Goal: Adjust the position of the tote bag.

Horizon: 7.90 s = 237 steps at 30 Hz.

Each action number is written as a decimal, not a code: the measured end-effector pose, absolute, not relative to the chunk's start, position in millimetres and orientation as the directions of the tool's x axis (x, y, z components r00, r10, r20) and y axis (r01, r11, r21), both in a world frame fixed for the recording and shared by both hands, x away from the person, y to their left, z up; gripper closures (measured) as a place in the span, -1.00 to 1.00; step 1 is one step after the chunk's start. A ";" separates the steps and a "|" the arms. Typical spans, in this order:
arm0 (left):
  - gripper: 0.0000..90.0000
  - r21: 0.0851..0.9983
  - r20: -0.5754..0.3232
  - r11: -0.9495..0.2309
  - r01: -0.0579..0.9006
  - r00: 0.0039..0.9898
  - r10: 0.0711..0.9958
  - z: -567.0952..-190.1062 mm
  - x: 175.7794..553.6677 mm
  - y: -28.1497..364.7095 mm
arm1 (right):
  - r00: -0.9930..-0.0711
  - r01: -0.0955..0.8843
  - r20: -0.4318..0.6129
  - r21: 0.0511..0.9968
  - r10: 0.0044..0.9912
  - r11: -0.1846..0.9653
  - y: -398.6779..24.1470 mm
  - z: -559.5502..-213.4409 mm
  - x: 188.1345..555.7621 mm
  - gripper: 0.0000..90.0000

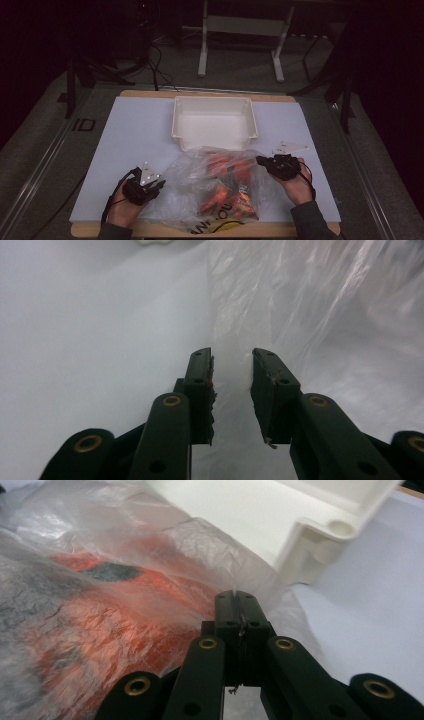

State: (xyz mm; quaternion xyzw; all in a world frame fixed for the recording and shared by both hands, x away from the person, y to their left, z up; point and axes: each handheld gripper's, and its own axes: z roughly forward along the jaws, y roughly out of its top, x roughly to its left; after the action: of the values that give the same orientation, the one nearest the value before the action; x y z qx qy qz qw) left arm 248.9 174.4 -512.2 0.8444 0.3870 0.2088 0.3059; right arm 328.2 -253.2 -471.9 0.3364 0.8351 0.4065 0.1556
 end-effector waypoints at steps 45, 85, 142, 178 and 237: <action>0.76 0.736 0.029 -0.525 0.428 0.755 0.656 -487.2 234.5 107.5 | -0.787 0.368 0.027 0.822 0.616 0.434 -245.9 -451.9 312.7 0.45; 0.92 0.893 0.080 -0.420 0.160 0.862 0.500 -428.9 206.0 80.8 | -0.876 0.196 -0.077 0.845 0.475 0.498 -168.2 -447.9 290.5 -0.29; 0.56 0.780 0.052 -0.473 0.410 0.711 0.702 -492.1 252.6 118.1 | -0.765 0.356 0.041 0.858 0.643 0.369 -272.9 -452.8 326.6 0.99; 0.49 0.803 0.066 -0.526 0.280 0.836 0.545 -468.0 228.4 55.1 | -0.720 0.425 0.076 0.834 0.689 0.352 -300.3 -440.5 299.0 0.36; 0.71 0.716 0.034 -0.600 0.357 0.841 0.541 -502.3 209.8 31.9 | -0.863 0.402 0.098 0.726 0.495 0.557 -229.1 -478.0 273.3 0.09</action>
State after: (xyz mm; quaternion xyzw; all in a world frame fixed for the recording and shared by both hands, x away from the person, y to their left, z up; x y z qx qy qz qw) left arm 209.8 31.9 -502.3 0.8857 0.2534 0.1246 0.3687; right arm 273.3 -229.1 -478.0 0.2547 0.8805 0.3955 0.0588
